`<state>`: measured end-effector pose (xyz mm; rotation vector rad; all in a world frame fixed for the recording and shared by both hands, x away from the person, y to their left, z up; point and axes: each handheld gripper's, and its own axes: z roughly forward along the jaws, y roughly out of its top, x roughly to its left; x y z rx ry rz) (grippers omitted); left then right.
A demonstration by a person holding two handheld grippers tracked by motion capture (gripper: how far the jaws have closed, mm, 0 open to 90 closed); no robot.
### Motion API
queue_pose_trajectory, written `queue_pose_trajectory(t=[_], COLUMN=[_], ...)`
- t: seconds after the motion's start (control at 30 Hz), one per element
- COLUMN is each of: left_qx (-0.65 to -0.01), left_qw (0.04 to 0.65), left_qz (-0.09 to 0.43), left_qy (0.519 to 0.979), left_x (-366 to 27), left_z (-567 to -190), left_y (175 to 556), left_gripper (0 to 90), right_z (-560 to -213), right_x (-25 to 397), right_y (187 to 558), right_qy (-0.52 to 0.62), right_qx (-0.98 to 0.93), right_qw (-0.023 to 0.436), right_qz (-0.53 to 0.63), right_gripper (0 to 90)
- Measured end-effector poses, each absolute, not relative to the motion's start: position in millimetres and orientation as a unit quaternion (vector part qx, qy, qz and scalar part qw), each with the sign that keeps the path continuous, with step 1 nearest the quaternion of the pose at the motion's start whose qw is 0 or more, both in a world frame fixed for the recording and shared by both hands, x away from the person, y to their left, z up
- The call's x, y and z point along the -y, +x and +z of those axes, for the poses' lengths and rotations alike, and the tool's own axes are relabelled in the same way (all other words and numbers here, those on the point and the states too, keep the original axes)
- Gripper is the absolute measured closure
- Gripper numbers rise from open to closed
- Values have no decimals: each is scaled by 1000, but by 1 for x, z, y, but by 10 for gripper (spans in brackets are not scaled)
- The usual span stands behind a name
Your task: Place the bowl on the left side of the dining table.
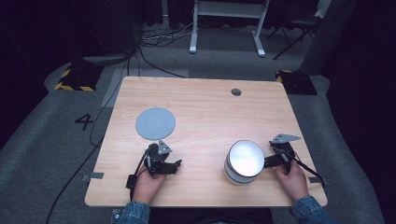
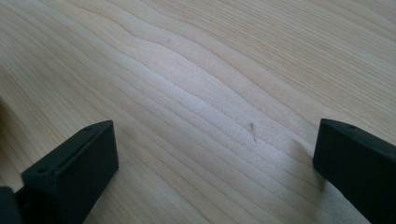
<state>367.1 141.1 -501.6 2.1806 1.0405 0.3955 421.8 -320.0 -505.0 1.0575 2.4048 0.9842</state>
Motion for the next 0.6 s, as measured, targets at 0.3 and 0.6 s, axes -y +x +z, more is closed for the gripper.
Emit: queue_pose_trajectory(t=[0.3, 0.6], left_qx=[-403, -405], left_qw=[338, 339], left_qz=[159, 159], left_qy=[835, 834], left_x=[-141, -140], left_z=[-501, -501], left_y=[367, 367], left_gripper=[235, 235], right_z=[-505, -505], right_x=[320, 320], right_y=[422, 422], right_qy=[371, 372], right_qx=[-845, -845], right_qw=[167, 167], right_qz=[346, 346], right_gripper=[3, 3])
